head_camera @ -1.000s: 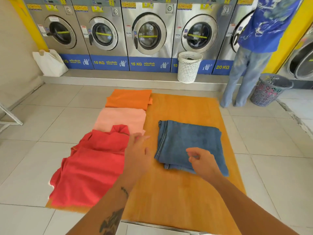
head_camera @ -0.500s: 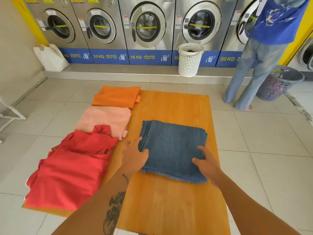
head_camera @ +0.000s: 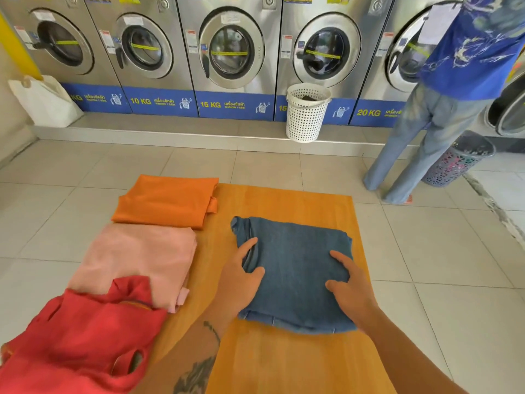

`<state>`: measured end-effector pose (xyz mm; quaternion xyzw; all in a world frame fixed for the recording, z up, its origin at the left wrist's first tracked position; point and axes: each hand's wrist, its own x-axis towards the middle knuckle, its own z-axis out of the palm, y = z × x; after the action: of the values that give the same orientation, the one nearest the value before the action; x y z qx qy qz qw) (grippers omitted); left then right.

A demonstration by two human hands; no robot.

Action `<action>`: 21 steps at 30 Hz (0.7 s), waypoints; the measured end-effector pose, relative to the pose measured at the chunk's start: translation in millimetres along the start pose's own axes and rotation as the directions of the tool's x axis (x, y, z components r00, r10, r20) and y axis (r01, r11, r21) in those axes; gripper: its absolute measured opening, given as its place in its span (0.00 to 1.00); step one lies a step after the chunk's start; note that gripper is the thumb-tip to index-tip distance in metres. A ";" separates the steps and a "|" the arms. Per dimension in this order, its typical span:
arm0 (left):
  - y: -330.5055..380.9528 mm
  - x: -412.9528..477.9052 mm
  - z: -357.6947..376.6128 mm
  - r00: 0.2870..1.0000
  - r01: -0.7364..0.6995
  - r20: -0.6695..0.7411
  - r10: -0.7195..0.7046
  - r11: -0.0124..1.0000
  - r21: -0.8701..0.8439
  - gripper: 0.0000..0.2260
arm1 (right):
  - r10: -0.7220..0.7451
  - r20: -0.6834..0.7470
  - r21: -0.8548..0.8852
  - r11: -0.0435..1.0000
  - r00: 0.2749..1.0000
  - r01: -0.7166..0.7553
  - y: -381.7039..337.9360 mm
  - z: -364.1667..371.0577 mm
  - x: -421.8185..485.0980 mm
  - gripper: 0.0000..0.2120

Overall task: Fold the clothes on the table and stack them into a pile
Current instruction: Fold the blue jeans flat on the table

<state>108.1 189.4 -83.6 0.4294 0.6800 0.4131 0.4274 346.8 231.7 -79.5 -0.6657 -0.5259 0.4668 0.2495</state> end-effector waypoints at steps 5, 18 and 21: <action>21.9 81.1 8.5 0.996 -0.073 0.065 0.063 0.984 0.165 0.28 | -0.078 -0.143 -0.177 0.983 0.987 0.052 -35.0 -8.2 80.6 0.29; 0.8 78.8 16.2 0.995 -0.007 0.094 -0.028 0.936 0.353 0.29 | 0.023 -0.055 -0.575 0.816 0.998 -0.051 -17.4 -19.1 83.1 0.33; 10.1 49.6 3.1 1.000 -0.027 -0.002 0.029 0.955 0.294 0.21 | -0.072 -0.056 -0.579 0.815 0.996 0.027 -23.6 -20.6 47.7 0.32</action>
<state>100.2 239.4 -86.3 0.4964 0.7291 0.3147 0.3508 354.6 287.1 -68.2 -0.7132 -0.6500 0.2535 0.0675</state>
